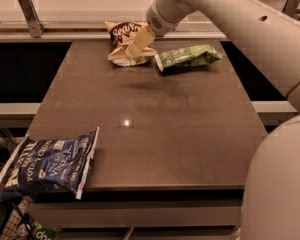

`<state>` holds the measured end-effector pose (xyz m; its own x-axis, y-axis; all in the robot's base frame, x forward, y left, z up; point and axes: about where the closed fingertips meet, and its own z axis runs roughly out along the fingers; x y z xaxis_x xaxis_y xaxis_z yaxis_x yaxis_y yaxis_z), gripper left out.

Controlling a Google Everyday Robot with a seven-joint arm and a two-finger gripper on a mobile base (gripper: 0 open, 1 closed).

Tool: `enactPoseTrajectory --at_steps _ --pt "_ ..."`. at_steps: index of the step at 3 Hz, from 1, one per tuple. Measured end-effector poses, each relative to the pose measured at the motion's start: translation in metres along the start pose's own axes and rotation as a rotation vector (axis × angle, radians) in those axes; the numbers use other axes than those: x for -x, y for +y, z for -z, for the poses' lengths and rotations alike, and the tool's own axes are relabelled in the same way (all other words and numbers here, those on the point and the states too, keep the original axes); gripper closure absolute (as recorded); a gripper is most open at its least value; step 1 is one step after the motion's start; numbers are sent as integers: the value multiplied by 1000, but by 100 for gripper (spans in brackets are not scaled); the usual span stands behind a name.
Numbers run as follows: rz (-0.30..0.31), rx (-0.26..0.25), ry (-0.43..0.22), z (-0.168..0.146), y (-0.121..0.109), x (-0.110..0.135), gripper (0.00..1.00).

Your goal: Move brown chip bag near blue chip bag

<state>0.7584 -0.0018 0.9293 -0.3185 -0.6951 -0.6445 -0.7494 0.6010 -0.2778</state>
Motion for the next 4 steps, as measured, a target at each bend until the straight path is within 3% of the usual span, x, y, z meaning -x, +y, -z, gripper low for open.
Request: enactPoseTrajectory --at_steps 1,2,4 --pt "-39 46 -16 -26 15 -5 0" --pt "-77 53 -24 -50 23 -14 0" --pt "-85 -13 -88 -109 8 -2 0"
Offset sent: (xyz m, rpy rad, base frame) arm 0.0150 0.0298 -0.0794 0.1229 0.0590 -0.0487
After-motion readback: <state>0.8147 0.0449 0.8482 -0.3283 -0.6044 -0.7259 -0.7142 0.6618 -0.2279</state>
